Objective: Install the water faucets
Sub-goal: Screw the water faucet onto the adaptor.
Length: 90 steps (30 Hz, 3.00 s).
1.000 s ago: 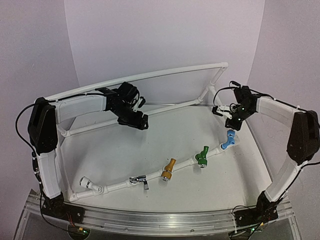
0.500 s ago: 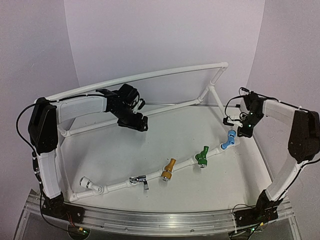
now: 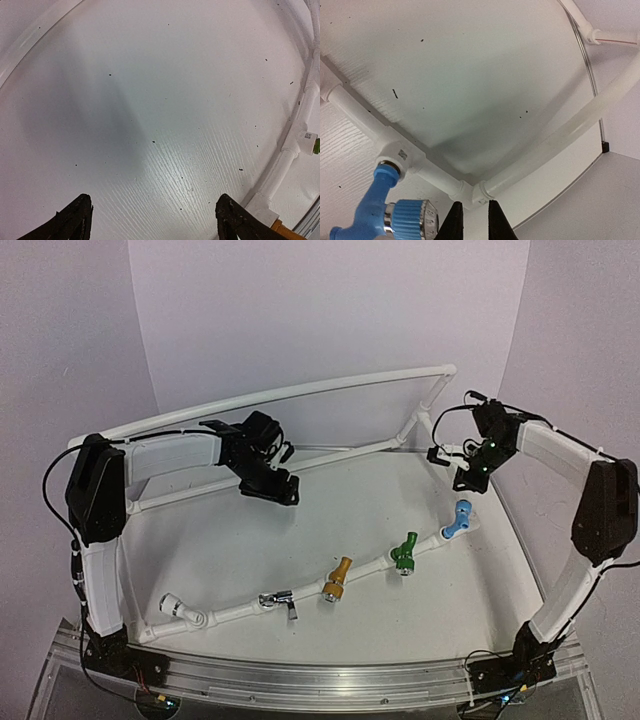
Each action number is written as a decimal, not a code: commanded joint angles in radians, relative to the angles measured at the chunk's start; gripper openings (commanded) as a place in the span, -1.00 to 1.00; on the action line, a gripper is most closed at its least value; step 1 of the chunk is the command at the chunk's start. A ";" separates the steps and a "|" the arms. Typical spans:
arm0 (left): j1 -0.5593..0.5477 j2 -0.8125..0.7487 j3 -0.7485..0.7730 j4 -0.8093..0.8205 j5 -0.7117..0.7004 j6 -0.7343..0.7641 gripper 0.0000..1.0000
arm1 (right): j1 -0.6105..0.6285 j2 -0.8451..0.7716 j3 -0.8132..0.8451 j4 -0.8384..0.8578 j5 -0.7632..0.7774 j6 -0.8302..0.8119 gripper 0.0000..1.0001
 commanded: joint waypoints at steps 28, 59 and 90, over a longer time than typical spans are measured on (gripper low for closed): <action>0.016 -0.038 0.002 0.011 0.003 0.003 0.70 | -0.061 -0.260 -0.423 -0.038 -0.034 -0.303 -0.78; 0.016 -0.019 0.009 0.019 0.027 -0.011 0.70 | -0.062 -0.571 -0.651 -0.042 -0.125 -0.337 -0.61; 0.016 -0.016 0.004 0.032 0.031 -0.015 0.70 | -0.054 -0.608 -0.795 0.004 -0.012 -0.379 -0.48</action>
